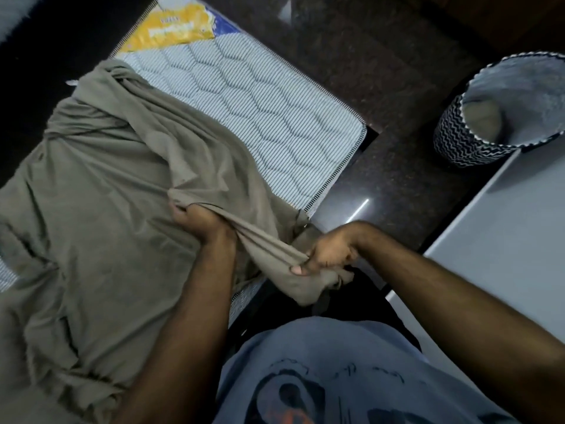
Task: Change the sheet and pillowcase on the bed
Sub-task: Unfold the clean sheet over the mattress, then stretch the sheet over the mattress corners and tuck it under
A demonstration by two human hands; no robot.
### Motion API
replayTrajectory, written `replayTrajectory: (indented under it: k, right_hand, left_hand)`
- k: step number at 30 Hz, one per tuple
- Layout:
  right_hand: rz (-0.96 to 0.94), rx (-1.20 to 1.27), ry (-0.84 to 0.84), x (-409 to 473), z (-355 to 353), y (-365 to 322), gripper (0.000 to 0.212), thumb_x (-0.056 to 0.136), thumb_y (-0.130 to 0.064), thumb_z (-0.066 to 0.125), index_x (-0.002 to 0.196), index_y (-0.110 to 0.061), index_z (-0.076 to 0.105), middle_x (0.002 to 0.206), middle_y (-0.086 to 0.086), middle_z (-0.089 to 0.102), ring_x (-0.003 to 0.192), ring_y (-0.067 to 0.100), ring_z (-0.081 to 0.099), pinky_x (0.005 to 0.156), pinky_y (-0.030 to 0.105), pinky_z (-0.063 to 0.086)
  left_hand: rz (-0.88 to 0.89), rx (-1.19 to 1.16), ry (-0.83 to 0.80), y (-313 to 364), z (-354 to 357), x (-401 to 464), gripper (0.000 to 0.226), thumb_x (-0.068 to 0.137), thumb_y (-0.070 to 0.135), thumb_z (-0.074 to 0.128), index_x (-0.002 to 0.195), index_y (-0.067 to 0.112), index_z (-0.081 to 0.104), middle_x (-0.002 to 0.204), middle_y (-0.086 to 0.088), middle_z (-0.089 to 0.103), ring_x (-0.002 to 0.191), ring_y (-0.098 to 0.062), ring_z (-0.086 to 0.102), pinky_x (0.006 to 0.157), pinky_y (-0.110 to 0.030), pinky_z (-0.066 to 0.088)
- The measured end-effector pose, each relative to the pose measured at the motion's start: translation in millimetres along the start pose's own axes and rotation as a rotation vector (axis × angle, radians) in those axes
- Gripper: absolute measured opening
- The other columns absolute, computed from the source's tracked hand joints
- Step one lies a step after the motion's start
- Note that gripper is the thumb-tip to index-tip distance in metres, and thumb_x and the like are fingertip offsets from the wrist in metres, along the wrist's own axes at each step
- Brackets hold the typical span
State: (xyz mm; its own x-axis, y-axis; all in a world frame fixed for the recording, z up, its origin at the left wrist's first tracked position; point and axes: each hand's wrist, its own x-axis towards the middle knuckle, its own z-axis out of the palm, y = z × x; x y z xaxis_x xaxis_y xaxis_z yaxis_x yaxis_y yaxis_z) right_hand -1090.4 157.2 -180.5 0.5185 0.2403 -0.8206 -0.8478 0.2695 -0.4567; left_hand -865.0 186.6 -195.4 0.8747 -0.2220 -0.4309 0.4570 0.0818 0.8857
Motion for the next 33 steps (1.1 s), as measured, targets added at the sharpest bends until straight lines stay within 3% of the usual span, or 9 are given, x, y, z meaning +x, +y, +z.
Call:
replayTrajectory:
  k: [3,5,8,10,13,16,19,23,33]
  right_hand:
    - [-0.136,0.425,-0.077,9.0,-8.0,15.5,0.029,0.1,-0.033,0.058,0.11,-0.009,0.07,0.107,0.01,0.075,0.094,0.021,0.072,0.082,0.035,0.06]
    - [-0.229,0.573,0.236,15.5,-29.9,30.8,0.034,0.099,-0.036,0.06,0.114,-0.006,0.069,0.111,0.014,0.074,0.099,0.027,0.072,0.081,0.037,0.059]
    - [-0.281,0.787,0.851,25.7,-76.2,65.7,0.03,0.098,-0.033,0.064,0.114,-0.008,0.068,0.115,0.015,0.072,0.098,0.027,0.072,0.091,0.042,0.058]
    - [-0.261,0.869,1.093,30.1,-112.5,100.4,0.018,0.096,-0.024,0.066,0.111,-0.014,0.066,0.114,0.01,0.071,0.091,0.02,0.069,0.088,0.036,0.057]
    - [-0.327,0.946,1.043,34.4,-151.5,143.4,0.028,0.092,-0.028,0.072,0.117,-0.016,0.066,0.115,0.006,0.073,0.095,0.019,0.071,0.083,0.031,0.057]
    - [-0.423,0.998,0.98,52.5,-184.9,174.8,0.043,0.087,-0.044,0.072,0.122,-0.02,0.066,0.115,0.001,0.074,0.106,0.019,0.071,0.089,0.033,0.058]
    - [-0.371,1.091,1.148,94.3,-235.8,213.5,0.052,0.087,-0.057,0.066,0.12,-0.016,0.068,0.109,0.001,0.075,0.101,0.018,0.071,0.086,0.031,0.058]
    - [-0.189,0.963,1.419,137.9,-293.1,255.7,0.033,0.098,-0.034,0.063,0.112,-0.005,0.068,0.094,0.004,0.066,0.087,0.019,0.066,0.056,0.017,0.046]
    - [-0.008,0.809,1.613,202.0,-379.9,302.4,0.042,0.105,-0.033,0.046,0.125,0.001,0.06,0.125,0.026,0.063,0.116,0.041,0.059,0.084,0.037,0.045]
  left_hand:
    - [-0.145,-0.044,-0.128,-26.2,5.6,16.5,0.055,0.096,0.044,0.058,0.125,-0.002,0.062,0.121,-0.018,0.07,0.117,-0.036,0.063,0.108,-0.051,0.047]
    - [-0.163,0.132,-0.218,-54.4,22.2,23.0,0.071,0.081,0.048,0.073,0.129,-0.004,0.061,0.128,-0.023,0.064,0.121,-0.037,0.06,0.11,-0.055,0.044]
    - [-0.03,0.407,-0.353,-71.5,79.9,-0.7,0.032,0.095,0.025,0.056,0.112,0.001,0.067,0.102,-0.014,0.067,0.091,-0.026,0.063,0.091,-0.053,0.056]
    - [-0.012,0.663,-0.569,-105.8,117.2,-1.0,0.036,0.094,0.044,0.052,0.104,0.014,0.069,0.093,-0.009,0.07,0.082,-0.027,0.067,0.072,-0.05,0.059]
    - [0.163,1.004,-0.765,-162.4,163.2,9.8,0.054,0.091,0.059,0.042,0.106,0.015,0.07,0.1,-0.012,0.073,0.094,-0.035,0.07,0.08,-0.051,0.059]
    - [0.341,1.233,-0.834,-203.9,216.7,7.2,0.048,0.094,0.042,0.044,0.115,0.006,0.067,0.106,-0.02,0.071,0.105,-0.037,0.065,0.088,-0.041,0.049]
    - [0.505,1.347,-0.866,-270.6,257.5,27.3,0.063,0.093,0.04,0.043,0.149,0.01,0.045,0.123,-0.022,0.064,0.123,-0.038,0.055,0.099,-0.039,0.042]
    - [0.792,1.43,-0.931,-333.8,286.8,62.0,0.068,0.1,0.026,0.041,0.161,0.012,0.016,0.142,-0.023,0.052,0.138,-0.044,0.038,0.108,-0.048,0.039]
    - [1.018,1.643,-0.755,-423.8,320.2,84.0,0.1,0.085,0.068,0.043,0.162,0.02,0.001,0.161,-0.01,0.028,0.151,-0.037,0.018,0.115,-0.064,0.012]
